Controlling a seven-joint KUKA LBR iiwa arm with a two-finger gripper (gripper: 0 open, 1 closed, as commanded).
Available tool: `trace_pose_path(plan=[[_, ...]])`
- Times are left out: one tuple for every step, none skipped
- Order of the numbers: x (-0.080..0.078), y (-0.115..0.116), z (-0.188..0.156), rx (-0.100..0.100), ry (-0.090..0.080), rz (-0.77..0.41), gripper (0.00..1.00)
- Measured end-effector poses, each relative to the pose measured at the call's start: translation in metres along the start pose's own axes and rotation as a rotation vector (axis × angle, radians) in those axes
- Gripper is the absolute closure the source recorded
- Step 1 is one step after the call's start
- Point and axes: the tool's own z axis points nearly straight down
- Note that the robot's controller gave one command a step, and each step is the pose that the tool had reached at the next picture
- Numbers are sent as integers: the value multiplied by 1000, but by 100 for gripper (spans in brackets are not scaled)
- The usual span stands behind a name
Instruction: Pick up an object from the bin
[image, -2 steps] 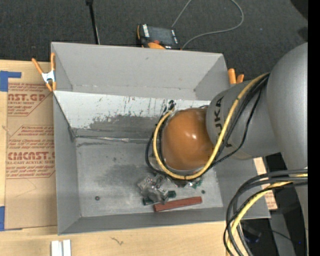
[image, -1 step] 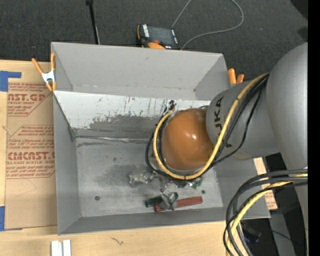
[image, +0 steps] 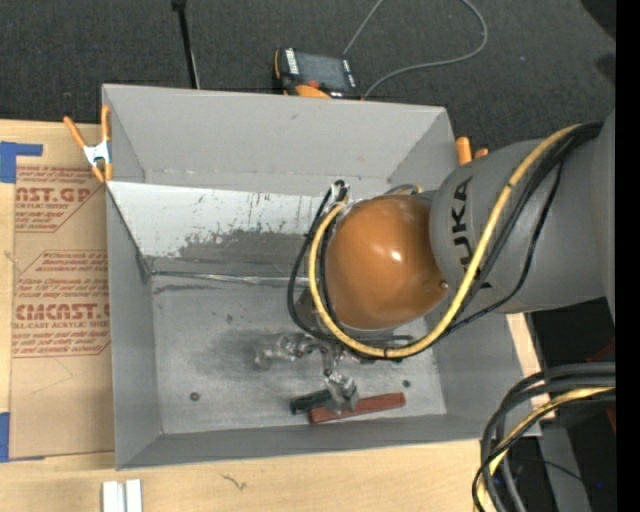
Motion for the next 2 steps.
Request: trace_pose_path(plan=[[41,-30,69,-6,7,-238,0],[35,-35,64,12,-14,-237,100]])
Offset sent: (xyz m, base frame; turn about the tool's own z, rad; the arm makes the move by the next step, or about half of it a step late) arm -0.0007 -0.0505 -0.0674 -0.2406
